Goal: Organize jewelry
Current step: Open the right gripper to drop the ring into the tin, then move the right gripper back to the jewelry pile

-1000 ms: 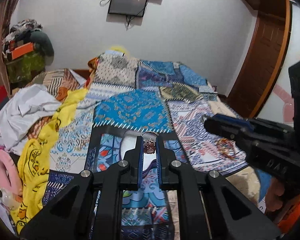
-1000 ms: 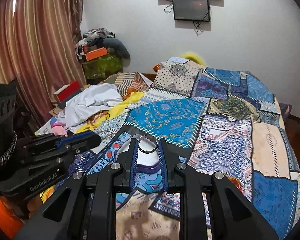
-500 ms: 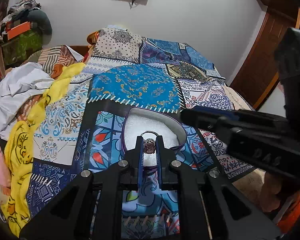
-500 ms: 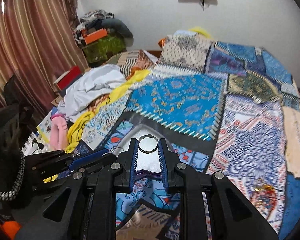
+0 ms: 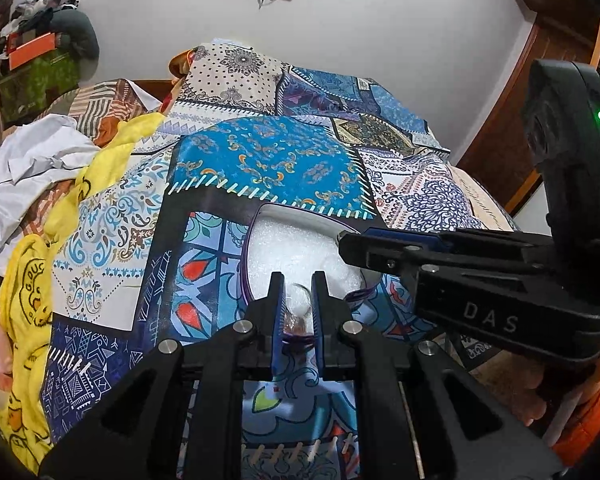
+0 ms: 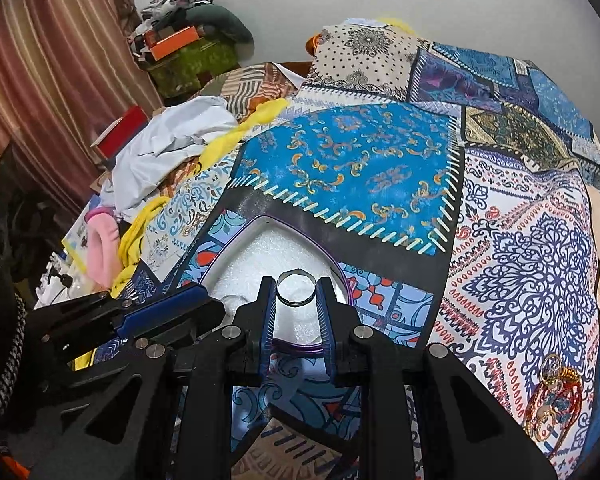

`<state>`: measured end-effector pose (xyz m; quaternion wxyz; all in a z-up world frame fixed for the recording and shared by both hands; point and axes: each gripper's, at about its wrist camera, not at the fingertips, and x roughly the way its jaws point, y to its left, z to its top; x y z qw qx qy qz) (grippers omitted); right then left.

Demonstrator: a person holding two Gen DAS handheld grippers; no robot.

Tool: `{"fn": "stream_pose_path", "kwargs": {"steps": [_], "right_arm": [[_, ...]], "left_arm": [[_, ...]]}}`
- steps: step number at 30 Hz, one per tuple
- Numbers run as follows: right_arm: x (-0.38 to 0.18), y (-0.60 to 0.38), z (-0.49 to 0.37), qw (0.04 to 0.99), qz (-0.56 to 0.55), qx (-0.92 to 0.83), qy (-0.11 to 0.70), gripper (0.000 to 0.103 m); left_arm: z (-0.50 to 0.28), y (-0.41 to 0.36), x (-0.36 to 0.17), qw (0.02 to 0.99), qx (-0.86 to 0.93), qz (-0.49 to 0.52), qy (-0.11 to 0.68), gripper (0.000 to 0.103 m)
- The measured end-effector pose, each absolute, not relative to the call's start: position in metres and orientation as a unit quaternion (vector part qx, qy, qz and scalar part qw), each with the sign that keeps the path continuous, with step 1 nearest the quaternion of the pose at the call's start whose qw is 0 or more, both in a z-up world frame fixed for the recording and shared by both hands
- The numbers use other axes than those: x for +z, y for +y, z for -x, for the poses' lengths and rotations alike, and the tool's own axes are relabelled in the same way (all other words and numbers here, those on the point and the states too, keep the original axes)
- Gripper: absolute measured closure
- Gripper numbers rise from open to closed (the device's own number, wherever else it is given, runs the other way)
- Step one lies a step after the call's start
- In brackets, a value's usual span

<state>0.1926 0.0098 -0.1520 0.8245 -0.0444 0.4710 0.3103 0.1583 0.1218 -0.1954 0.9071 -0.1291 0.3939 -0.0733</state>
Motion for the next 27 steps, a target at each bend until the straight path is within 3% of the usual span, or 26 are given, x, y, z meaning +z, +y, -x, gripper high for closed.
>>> {"fn": "stream_pose_path", "kwargs": {"steps": [6,12,27], "right_arm": [[-0.149,0.013,-0.191,0.826,0.049,0.305,0.470,0.082],[-0.133,0.009,-0.183,0.844,0.057,0.298,0.443,0.061],[-0.081,-0.033,-0.158,0.887,0.049,0.277,0.367,0.061]], "left_arm": [[-0.153,0.119,-0.187,0.910,-0.070,0.122,0.391,0.093],[-0.144,0.121,-0.175,0.914,-0.057,0.115,0.384,0.086],[-0.124,0.097,-0.129,0.932,-0.052,0.092,0.348,0.076]]}}
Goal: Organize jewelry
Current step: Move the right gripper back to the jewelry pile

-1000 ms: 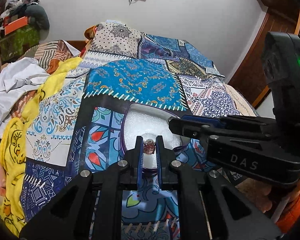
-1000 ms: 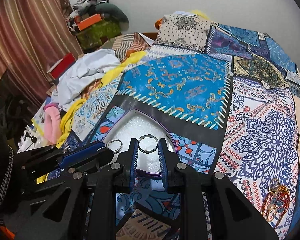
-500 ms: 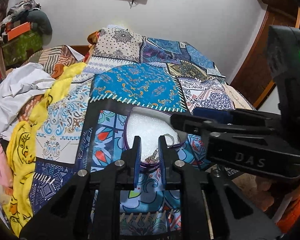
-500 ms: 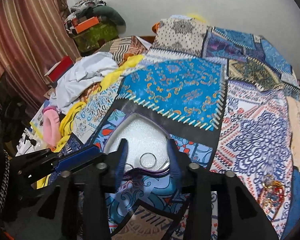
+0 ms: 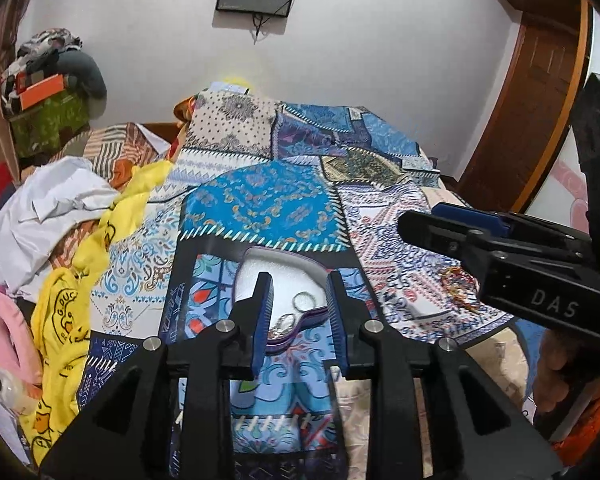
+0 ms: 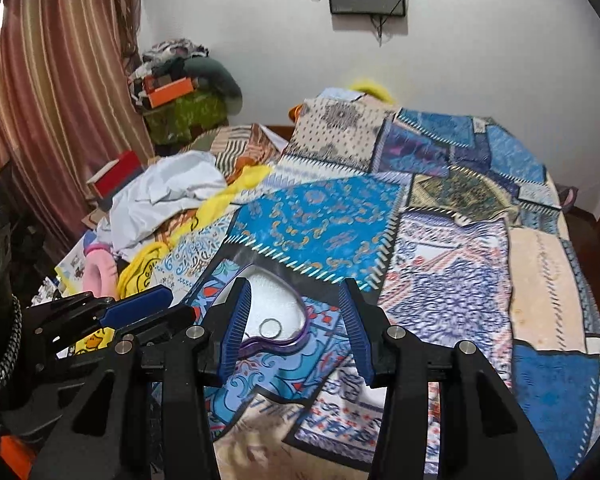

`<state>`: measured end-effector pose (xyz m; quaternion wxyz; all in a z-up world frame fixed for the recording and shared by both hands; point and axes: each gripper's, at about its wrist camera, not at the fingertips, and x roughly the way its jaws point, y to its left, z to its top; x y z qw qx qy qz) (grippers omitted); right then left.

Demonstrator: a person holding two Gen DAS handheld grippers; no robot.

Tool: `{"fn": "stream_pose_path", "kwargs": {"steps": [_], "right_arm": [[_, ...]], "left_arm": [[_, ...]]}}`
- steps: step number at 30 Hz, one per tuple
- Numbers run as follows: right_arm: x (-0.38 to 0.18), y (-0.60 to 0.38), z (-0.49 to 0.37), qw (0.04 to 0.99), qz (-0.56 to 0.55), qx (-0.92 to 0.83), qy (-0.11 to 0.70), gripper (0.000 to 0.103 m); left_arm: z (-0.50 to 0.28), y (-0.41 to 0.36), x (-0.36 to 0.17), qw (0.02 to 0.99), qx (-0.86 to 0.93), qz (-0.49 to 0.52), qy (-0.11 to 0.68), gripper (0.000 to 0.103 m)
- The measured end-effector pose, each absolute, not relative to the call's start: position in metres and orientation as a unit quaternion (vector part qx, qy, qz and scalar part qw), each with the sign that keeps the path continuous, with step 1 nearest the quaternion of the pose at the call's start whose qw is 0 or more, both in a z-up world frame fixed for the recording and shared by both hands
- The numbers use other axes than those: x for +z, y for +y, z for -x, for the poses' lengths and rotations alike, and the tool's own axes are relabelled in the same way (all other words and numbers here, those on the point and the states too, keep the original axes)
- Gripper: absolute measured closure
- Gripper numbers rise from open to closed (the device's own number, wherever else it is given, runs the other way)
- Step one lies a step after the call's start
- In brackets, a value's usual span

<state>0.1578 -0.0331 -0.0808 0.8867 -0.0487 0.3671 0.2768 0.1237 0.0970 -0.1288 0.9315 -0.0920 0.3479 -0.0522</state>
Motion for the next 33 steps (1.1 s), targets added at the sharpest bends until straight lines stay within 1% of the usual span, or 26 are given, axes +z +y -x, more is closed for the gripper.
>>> {"fn": "stream_pose_path", "kwargs": {"steps": [3,7,15,20,26,33], "right_arm": [[-0.074,-0.046,-0.154,0.893,0.043,0.272,0.357,0.061],[-0.067,-0.067,-0.150,0.901,0.040,0.262,0.343,0.061],[-0.057,-0.123,-0.150,0.923,0.044,0.210,0.319,0.061],[-0.060,-0.156,-0.154,0.927,0.029,0.181,0.326,0.061],[-0.074,-0.182,-0.156,0.925,0.020,0.161,0.343,0.061],[-0.096,-0.204,-0.161,0.915,0.017,0.152,0.372,0.061]], "left_arm": [[-0.122,0.088,-0.121,0.934,-0.054,0.087,0.343,0.073],[-0.122,0.075,-0.114,0.936,-0.057,0.080,0.338,0.067],[-0.133,0.044,-0.103,0.937,-0.071,0.068,0.337,0.067],[-0.144,0.021,-0.103,0.935,-0.086,0.055,0.340,0.066],[-0.163,-0.008,-0.120,0.923,-0.111,0.046,0.365,0.066],[-0.189,-0.038,-0.157,0.898,-0.133,0.036,0.418,0.066]]}}
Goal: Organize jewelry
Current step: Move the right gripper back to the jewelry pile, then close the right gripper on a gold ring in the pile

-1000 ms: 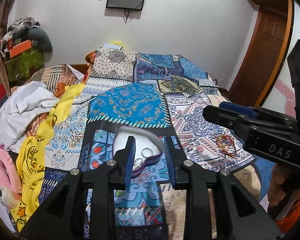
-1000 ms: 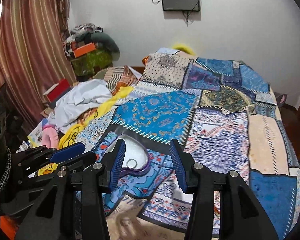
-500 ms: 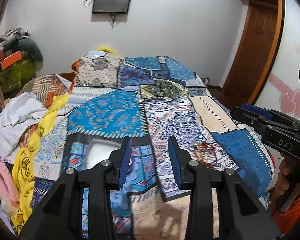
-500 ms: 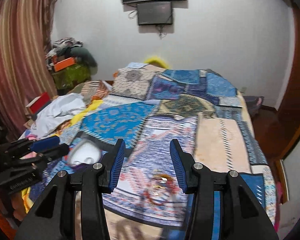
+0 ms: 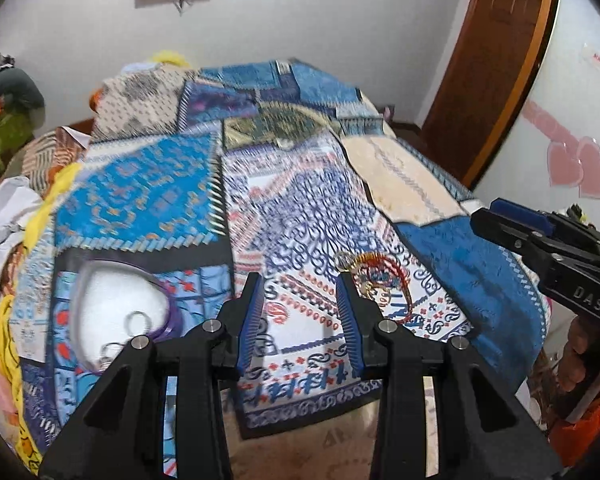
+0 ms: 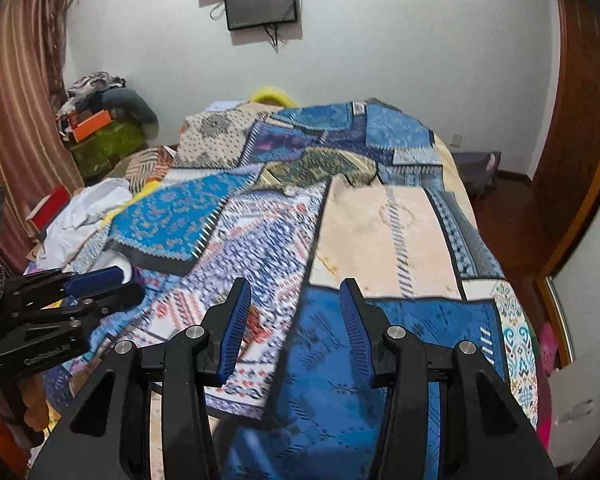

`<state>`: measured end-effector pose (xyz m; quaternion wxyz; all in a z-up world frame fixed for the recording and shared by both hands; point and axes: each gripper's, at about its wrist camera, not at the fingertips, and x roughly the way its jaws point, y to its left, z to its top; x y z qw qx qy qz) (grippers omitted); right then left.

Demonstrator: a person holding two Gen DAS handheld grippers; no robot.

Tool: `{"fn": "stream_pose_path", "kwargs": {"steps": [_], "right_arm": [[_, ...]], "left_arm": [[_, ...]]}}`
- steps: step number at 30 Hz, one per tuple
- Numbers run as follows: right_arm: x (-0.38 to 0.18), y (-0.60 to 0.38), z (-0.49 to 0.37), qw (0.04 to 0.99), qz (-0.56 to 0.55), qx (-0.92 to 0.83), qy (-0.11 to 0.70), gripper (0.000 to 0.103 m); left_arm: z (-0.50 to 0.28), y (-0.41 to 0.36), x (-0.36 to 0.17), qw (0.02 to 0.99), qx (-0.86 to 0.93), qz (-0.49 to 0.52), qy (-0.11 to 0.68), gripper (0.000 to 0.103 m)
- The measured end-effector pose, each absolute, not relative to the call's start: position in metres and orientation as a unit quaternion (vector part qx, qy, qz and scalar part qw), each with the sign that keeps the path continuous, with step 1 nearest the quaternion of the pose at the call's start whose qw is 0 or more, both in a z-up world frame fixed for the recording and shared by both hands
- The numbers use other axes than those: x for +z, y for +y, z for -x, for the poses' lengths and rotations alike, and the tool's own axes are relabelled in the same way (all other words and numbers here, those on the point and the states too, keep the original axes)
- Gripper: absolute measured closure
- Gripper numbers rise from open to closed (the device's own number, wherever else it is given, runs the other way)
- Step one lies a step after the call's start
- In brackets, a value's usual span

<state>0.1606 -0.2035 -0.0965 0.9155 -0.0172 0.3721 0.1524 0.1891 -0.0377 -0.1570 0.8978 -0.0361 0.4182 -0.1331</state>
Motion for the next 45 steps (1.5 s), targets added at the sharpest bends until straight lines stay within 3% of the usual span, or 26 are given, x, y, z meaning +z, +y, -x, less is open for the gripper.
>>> {"fn": "stream_pose_path", "kwargs": {"steps": [16,28,31,34,45], "right_arm": [[-0.125,-0.216,-0.179,0.899,-0.005,0.167,0.405,0.061],[-0.131,-0.215,-0.182,0.893,-0.012,0.178,0.413,0.061],[-0.129,-0.214,-0.180,0.892,-0.013,0.179,0.414,0.061],[-0.127,-0.213,-0.178,0.893,-0.012,0.180,0.413,0.061],[-0.119,-0.202,-0.172,0.895,0.001,0.186,0.406,0.061]], "left_arm": [[-0.222,-0.072,-0.186,0.880,-0.171,0.021,0.443,0.067],[-0.229,-0.081,-0.192,0.878,-0.184,0.020,0.442,0.084],[-0.229,-0.081,-0.191,0.877,-0.183,0.022,0.443,0.084],[-0.224,-0.082,-0.187,0.877,-0.184,0.017,0.443,0.096],[-0.201,-0.066,-0.163,0.893,-0.175,0.020,0.414,0.096]]}}
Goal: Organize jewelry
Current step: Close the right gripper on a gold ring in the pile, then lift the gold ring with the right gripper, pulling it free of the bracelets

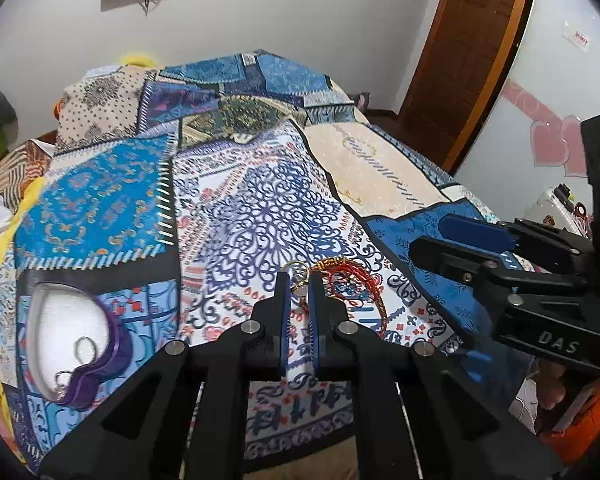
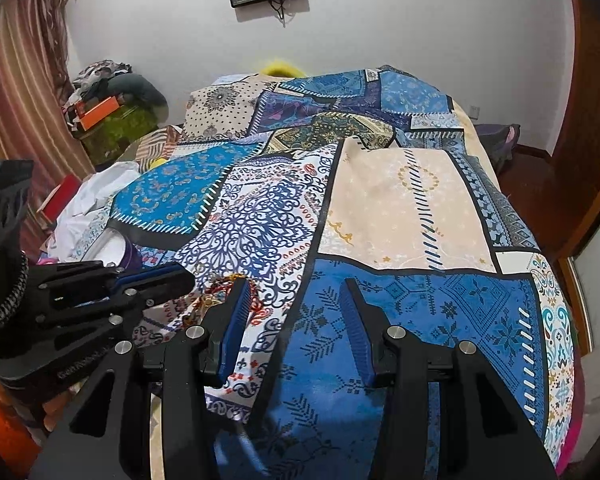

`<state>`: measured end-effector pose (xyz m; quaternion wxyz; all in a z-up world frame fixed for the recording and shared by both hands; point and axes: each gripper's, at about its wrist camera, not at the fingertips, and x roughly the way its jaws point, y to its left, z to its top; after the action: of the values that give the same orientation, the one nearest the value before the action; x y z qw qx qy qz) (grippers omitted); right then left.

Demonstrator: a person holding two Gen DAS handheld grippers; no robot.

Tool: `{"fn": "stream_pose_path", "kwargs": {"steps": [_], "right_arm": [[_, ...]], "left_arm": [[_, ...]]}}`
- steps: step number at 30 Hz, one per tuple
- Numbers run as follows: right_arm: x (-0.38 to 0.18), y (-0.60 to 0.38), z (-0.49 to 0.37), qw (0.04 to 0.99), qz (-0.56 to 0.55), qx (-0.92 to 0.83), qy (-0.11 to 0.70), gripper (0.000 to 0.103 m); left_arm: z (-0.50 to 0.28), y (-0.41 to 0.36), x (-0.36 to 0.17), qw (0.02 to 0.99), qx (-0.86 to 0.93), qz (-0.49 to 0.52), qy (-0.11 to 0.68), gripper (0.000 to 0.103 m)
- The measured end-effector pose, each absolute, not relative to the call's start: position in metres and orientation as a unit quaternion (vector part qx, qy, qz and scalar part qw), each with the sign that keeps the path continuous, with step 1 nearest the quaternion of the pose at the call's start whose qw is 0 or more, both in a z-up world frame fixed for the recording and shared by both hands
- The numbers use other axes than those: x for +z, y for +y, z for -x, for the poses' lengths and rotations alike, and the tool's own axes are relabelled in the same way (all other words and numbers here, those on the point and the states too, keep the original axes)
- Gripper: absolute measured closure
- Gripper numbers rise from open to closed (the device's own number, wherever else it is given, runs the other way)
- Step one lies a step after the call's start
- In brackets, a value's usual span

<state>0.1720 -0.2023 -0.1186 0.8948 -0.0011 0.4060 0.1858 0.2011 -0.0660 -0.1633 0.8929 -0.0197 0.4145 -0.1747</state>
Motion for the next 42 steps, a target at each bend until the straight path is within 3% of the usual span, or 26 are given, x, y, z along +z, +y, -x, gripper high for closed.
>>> {"fn": "stream_pose_path", "kwargs": {"steps": [18,20,25,42], "right_arm": [[-0.134,-0.159,-0.162,0.866,0.001,0.248,0.433,0.061],[-0.135,-0.156,-0.162,0.862,0.000,0.255,0.438,0.074],[-0.142,-0.152,-0.169,0.853,0.000,0.254,0.455,0.089],[-0.152,-0.139,-0.177,0.847,0.059,0.238,0.472,0.089]], "left_arm": [[-0.164,-0.028,-0.163,0.898,-0.151,0.032,0.411,0.096],[-0.162,-0.025,-0.164,0.898,-0.150,0.037,0.411,0.096],[-0.158,-0.021,-0.165,0.899,-0.151,0.048,0.409,0.096],[-0.156,-0.012,-0.174,0.895,-0.158,0.065,0.411,0.096]]}}
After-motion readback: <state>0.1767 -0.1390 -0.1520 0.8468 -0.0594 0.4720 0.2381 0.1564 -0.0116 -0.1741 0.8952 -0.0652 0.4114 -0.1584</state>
